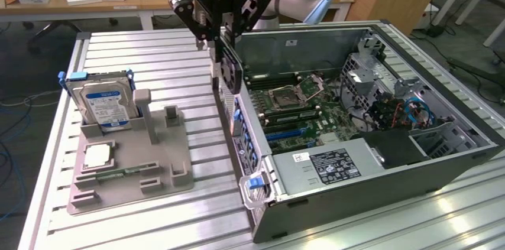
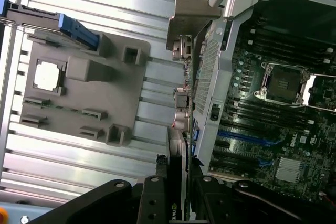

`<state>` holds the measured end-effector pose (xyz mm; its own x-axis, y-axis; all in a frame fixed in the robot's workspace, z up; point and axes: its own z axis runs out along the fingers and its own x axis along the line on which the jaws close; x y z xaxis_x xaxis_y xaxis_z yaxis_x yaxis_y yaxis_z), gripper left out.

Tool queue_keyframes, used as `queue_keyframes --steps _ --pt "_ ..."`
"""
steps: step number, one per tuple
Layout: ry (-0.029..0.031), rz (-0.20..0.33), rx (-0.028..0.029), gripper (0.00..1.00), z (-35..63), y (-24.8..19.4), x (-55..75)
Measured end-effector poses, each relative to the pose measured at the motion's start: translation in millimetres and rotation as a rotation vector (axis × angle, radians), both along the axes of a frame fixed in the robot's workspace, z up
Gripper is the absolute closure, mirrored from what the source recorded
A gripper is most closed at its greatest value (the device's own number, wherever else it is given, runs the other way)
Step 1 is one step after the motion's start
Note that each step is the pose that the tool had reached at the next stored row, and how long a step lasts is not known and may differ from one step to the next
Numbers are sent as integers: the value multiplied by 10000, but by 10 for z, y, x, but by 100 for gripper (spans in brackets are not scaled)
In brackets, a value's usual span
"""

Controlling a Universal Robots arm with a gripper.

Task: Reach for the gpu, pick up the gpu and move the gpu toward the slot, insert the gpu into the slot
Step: 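Pick up the gpu and move the gpu toward the slot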

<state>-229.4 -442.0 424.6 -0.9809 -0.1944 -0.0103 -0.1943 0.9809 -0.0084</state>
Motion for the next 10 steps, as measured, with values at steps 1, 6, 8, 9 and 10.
queue_keyframes --steps 1,6,8,9,10 --pt "0 8 0 74 0 0 5" --pt "0 44 0 74 0 0 32" --pt "0 60 0 74 0 0 46" --pt "0 70 0 74 0 0 54" --pt "0 79 0 74 0 0 62"
